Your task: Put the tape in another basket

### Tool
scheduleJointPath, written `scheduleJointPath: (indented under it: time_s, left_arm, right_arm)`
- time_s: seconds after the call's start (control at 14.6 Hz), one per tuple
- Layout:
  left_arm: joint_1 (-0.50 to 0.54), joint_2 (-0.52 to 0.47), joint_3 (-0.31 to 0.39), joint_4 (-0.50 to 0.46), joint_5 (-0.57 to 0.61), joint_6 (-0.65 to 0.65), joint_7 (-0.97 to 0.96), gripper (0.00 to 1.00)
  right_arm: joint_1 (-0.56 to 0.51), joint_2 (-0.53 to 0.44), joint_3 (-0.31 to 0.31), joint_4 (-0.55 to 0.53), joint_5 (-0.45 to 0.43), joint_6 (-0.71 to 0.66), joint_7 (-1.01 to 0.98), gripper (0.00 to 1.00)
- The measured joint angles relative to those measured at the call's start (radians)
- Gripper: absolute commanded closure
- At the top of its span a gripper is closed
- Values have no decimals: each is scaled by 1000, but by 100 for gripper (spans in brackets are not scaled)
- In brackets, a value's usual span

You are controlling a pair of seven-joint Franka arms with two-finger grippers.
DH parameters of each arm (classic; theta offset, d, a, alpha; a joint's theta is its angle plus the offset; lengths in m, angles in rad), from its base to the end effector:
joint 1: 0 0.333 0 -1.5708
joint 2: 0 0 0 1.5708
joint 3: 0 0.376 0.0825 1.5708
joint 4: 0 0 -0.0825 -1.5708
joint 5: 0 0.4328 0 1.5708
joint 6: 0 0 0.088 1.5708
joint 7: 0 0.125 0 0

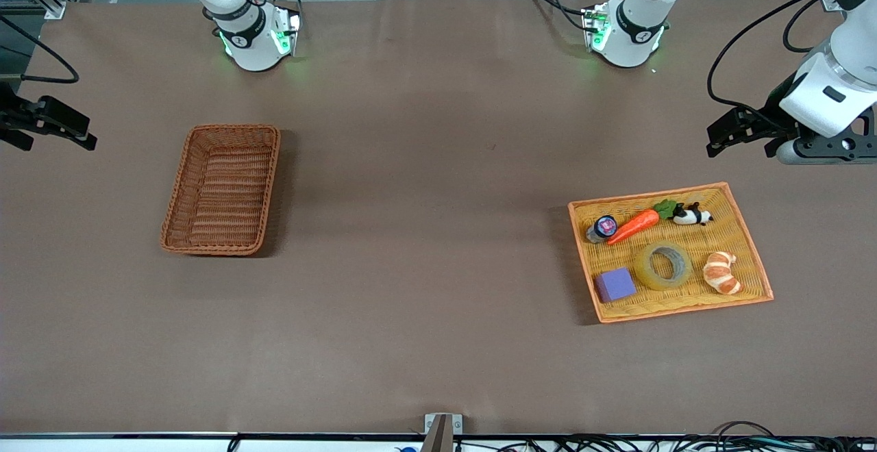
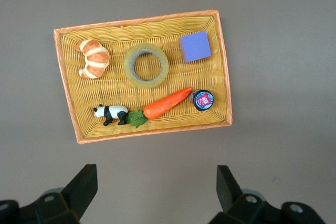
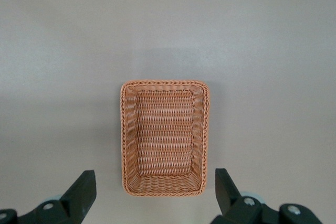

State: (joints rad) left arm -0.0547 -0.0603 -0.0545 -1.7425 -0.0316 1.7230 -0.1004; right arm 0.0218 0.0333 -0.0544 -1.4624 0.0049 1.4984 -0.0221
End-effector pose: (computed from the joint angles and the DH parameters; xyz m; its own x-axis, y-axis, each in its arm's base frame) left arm 0.5880 -0.0689 0.6258 0.9993 -0.0040 0.0376 -0.0052 -0.9995 0.0320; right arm 0.6084 -0.0185 0.6961 0.9999 -0.0101 0.0028 -0.0101 -0.9999 -0.0030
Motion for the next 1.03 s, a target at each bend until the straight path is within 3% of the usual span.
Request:
scheduleJointPath:
  time_s: [0.69, 1.03]
  left_arm:
    - [23, 5, 7, 4, 9, 0, 0, 0]
    - [45, 87, 9, 2, 24, 18, 5, 0]
  right_arm:
    - [0, 0, 0, 0, 0, 0, 0, 0]
    - [0, 0, 0, 0, 0, -1, 0, 0]
